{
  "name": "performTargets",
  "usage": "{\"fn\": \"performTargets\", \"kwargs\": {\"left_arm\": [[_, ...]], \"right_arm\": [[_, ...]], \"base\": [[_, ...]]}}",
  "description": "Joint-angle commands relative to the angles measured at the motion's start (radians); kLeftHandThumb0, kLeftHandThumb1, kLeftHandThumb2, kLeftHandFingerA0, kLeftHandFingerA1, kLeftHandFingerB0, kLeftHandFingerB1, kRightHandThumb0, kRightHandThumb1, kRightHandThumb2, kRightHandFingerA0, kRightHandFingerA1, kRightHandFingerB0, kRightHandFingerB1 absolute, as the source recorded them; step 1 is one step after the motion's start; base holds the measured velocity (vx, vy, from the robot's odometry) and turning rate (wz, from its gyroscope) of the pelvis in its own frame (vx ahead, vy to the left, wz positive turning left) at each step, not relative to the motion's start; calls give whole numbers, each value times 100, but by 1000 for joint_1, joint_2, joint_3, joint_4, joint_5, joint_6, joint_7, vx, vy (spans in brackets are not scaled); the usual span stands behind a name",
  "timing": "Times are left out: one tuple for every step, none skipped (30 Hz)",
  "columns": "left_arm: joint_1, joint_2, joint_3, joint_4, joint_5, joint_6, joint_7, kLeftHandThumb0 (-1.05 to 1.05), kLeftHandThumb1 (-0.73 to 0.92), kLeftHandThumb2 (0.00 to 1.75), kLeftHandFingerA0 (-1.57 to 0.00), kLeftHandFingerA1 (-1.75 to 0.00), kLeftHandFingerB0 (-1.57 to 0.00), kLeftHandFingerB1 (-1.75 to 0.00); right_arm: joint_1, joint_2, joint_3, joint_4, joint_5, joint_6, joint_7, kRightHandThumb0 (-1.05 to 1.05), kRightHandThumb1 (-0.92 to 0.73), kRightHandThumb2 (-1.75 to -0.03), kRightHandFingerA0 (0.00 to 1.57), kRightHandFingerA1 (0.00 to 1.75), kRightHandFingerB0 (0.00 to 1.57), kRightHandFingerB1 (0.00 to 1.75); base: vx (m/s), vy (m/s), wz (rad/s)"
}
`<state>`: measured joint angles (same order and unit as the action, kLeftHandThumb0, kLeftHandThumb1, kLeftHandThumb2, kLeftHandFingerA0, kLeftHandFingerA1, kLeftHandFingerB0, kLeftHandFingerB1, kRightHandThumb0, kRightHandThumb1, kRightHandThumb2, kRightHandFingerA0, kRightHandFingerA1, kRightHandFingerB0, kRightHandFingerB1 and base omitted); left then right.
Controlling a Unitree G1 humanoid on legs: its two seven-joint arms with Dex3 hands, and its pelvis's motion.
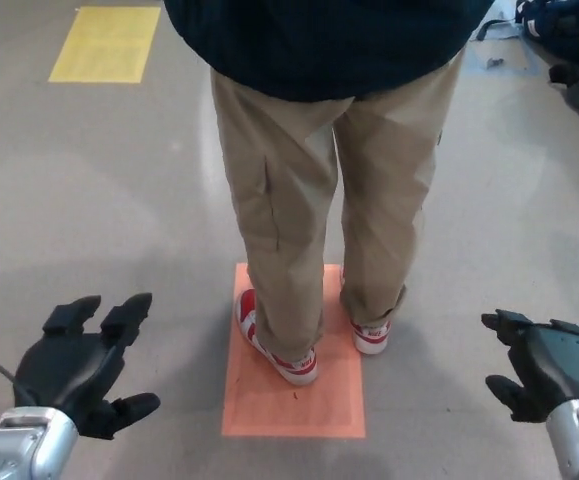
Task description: A person hands a coat to the robot and the robot grabs it with both hands and holds it while the person wears the coat.
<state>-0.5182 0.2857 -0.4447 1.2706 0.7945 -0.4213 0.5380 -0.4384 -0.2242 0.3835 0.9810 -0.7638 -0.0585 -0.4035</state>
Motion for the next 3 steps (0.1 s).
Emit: {"fn": "performTargets", "kwargs": {"left_arm": [[3,10,-13,7,-25,19,-44,-78,63,98,-23,-46,0,-17],[8,9,-14,6,-25,20,-44,-78,63,98,-23,-46,0,-17],[13,7,-16,5,-27,21,-44,-78,63,98,-23,-46,0,-17]], "right_arm": [[-3,-26,22,-7,22,44,102,-47,-82,-65,27,30,33,31],[1,-27,25,-10,21,47,107,-47,-82,-65,27,30,33,31],[7,-29,29,-15,21,51,113,-47,-82,-65,27,30,33,31]], "base": [[0,0,0],[0,0,0],[0,0,0]]}}
